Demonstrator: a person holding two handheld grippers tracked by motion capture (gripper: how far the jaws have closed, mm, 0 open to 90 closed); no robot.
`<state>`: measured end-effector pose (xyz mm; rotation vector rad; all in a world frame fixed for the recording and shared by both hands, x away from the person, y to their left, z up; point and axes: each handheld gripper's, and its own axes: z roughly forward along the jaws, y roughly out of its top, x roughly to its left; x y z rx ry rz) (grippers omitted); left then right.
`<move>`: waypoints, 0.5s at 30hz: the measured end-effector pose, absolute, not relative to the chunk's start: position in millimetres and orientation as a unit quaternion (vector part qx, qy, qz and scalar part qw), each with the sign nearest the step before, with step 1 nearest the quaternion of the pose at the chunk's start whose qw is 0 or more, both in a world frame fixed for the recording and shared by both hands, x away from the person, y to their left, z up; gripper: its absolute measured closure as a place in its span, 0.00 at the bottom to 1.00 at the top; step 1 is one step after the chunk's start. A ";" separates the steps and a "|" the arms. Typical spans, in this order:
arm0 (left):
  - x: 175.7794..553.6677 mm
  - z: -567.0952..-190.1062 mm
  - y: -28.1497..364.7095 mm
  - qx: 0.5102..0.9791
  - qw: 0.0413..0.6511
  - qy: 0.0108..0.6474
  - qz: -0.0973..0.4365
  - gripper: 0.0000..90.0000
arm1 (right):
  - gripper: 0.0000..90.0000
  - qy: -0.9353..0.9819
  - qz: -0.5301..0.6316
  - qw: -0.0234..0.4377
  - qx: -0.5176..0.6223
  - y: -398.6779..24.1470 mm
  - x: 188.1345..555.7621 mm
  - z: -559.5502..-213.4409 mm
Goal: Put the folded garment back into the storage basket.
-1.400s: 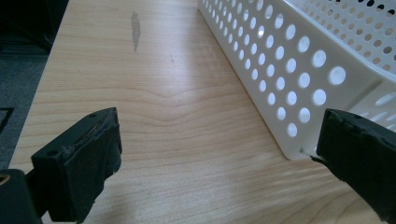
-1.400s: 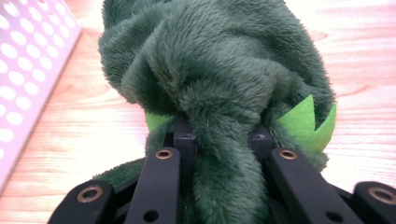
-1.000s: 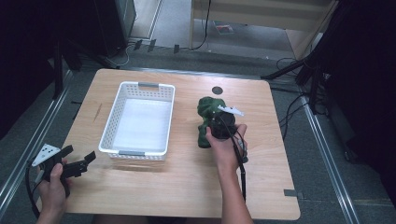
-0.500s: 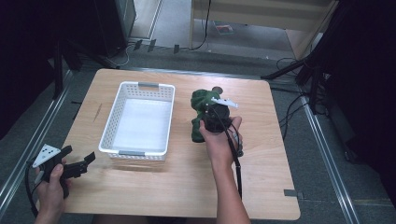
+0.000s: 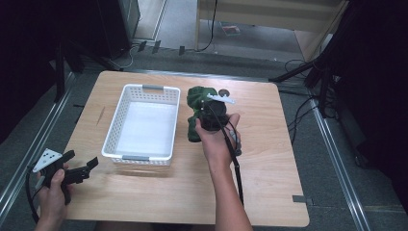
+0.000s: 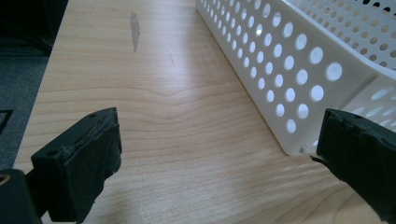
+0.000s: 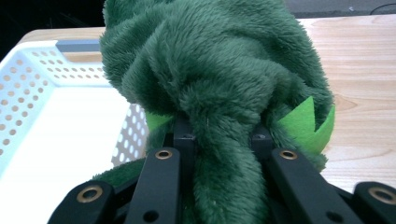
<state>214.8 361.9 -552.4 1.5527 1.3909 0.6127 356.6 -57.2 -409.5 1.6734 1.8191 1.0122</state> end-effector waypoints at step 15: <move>215.5 -552.4 360.1 0.637 0.463 0.563 0.249 0.01 | 0.82 0.675 0.370 0.224 0.598 -26.1 360.7 -401.2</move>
